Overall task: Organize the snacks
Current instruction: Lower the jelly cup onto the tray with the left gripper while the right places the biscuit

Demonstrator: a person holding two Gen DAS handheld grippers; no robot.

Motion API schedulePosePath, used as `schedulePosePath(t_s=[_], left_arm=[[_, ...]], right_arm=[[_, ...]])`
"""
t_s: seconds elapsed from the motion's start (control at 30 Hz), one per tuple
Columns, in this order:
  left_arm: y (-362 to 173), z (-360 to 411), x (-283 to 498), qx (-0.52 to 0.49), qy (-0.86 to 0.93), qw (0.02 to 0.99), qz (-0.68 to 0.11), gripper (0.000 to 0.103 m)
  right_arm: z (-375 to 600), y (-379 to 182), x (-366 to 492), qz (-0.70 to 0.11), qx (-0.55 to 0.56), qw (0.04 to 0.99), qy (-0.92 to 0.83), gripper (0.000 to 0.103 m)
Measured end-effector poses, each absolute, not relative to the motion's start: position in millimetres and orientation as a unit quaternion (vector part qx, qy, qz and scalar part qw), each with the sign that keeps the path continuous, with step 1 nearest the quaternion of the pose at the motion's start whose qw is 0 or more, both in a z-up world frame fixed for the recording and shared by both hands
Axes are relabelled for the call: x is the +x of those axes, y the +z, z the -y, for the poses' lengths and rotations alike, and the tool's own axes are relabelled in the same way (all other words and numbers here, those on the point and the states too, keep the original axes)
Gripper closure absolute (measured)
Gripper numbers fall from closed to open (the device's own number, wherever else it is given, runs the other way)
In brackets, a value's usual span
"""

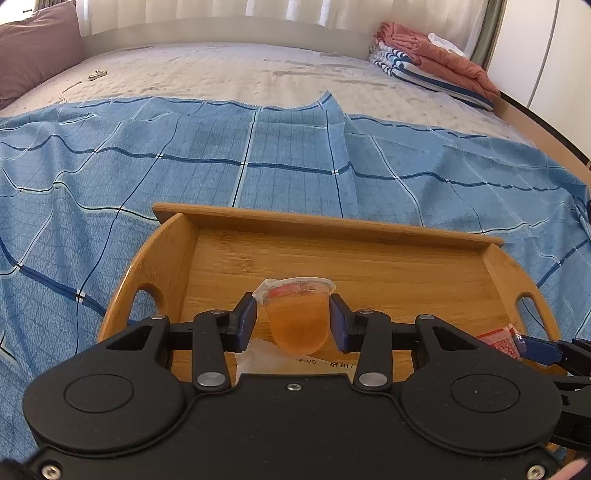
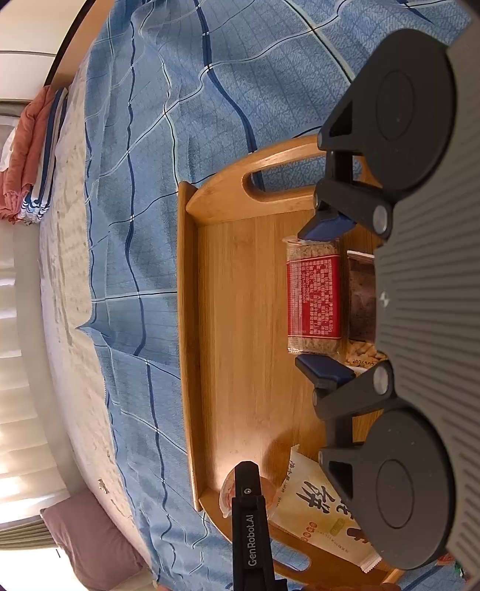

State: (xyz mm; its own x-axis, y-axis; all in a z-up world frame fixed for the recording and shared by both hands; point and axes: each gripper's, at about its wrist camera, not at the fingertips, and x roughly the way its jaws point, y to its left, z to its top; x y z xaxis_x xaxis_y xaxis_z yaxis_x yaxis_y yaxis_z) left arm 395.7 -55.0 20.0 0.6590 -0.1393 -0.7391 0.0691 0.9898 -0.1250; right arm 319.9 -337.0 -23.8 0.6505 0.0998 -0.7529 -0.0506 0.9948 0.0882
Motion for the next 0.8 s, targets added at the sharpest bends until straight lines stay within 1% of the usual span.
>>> schedulePosePath(t_s=[0.3,0.47,0.5,0.53,0.57,0.6,0.63,0.67,0.8], left_arm=[[14.5,57.4,394.8,-0.036,-0.056,0.908,-0.413,0.063],[11.9,59.0,395.4,-0.024,-0.05,0.908,-0.416,0.062],[12.3,59.6,394.8,-0.021,-0.048,0.908,-0.415,0.06],[12.5,60.3,394.1,-0.02,-0.047,0.909,-0.415,0.052],[13.5,60.2,392.9,-0.021,-0.047,0.909,-0.414,0.046],[15.2,59.6,391.1,-0.024,-0.047,0.91,-0.412,0.033],[17.5,58.9,388.4,-0.026,-0.049,0.912,-0.407,0.025],[20.4,58.5,385.5,-0.026,-0.053,0.914,-0.402,0.023],[34.9,57.1,373.2,-0.014,-0.061,0.918,-0.391,0.017]], right_arm=[[334.2,-25.3,317.3,-0.41,0.02,0.911,0.041,0.035],[333.7,-26.6,316.2,-0.404,0.022,0.914,0.043,0.032],[334.0,-26.5,315.9,-0.403,0.024,0.914,0.042,0.032],[334.9,-26.1,315.5,-0.402,0.028,0.914,0.039,0.025],[336.1,-25.3,314.9,-0.402,0.035,0.914,0.04,0.024],[337.1,-24.3,314.2,-0.401,0.041,0.914,0.041,0.024],[337.9,-22.9,312.9,-0.399,0.045,0.915,0.039,0.021],[338.6,-21.1,311.2,-0.396,0.046,0.916,0.038,0.018],[340.9,-10.4,302.6,-0.385,0.052,0.921,0.037,0.015]])
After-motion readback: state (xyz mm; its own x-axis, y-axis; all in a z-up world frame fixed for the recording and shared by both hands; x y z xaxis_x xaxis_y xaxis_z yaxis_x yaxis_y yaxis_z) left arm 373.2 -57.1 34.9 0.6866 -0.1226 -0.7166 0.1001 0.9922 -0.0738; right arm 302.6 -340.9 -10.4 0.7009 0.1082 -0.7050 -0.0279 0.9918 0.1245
